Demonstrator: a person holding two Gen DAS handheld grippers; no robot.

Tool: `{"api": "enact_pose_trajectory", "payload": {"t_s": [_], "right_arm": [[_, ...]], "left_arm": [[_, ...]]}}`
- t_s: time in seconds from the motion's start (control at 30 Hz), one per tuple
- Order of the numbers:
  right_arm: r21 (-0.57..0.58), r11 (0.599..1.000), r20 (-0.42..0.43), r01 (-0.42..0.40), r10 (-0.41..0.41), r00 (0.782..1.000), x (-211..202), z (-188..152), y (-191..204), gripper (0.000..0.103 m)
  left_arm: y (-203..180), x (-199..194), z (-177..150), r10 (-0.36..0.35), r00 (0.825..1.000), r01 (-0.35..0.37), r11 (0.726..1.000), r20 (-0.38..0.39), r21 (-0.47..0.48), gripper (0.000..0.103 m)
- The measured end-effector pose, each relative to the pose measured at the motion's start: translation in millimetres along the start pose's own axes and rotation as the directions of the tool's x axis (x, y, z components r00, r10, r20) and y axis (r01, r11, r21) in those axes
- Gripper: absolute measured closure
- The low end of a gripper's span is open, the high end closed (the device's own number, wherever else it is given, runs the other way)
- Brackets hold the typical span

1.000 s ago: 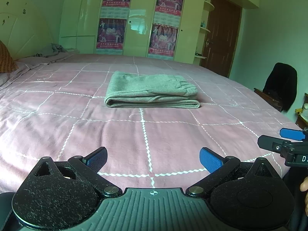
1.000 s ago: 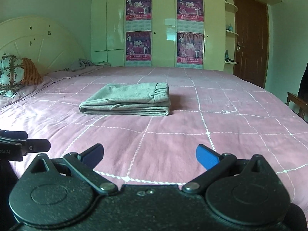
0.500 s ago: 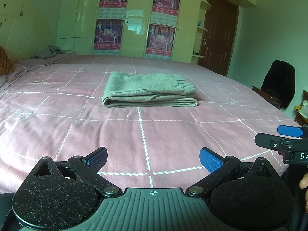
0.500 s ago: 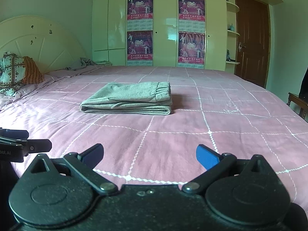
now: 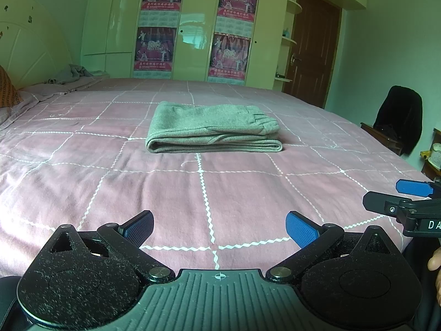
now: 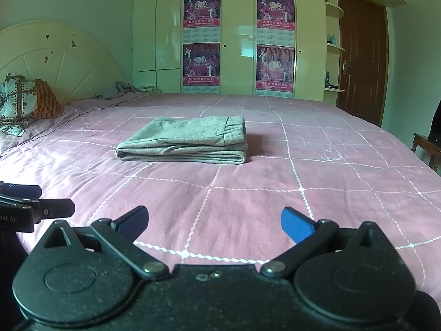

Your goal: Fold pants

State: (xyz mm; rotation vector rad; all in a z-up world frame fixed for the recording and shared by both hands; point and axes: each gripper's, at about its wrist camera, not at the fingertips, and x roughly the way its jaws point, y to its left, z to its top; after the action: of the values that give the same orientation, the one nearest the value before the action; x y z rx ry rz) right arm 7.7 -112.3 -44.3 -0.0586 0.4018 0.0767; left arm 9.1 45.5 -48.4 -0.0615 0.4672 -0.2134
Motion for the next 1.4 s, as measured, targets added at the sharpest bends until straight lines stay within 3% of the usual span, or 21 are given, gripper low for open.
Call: {"api": "enact_pose_trajectory", "payload": {"t_s": [1.17, 1.4], "right_arm": [[-0.001, 1.000, -0.002, 0.003, -0.003, 1.000, -0.3, -1.0, 1.4, 0.000], [-0.003, 1.000, -0.002, 0.002, -0.002, 1.000, 0.2, -1.2, 1.1, 0.000]], "left_arm": [[3.2, -0.3, -0.7, 0.003, 1.000, -0.003, 1.000, 0.003, 0.008, 0.002], [4.1, -3.4, -0.4, -0.008, 0.999, 0.008, 1.000, 0.032, 0.014, 0.002]]}}
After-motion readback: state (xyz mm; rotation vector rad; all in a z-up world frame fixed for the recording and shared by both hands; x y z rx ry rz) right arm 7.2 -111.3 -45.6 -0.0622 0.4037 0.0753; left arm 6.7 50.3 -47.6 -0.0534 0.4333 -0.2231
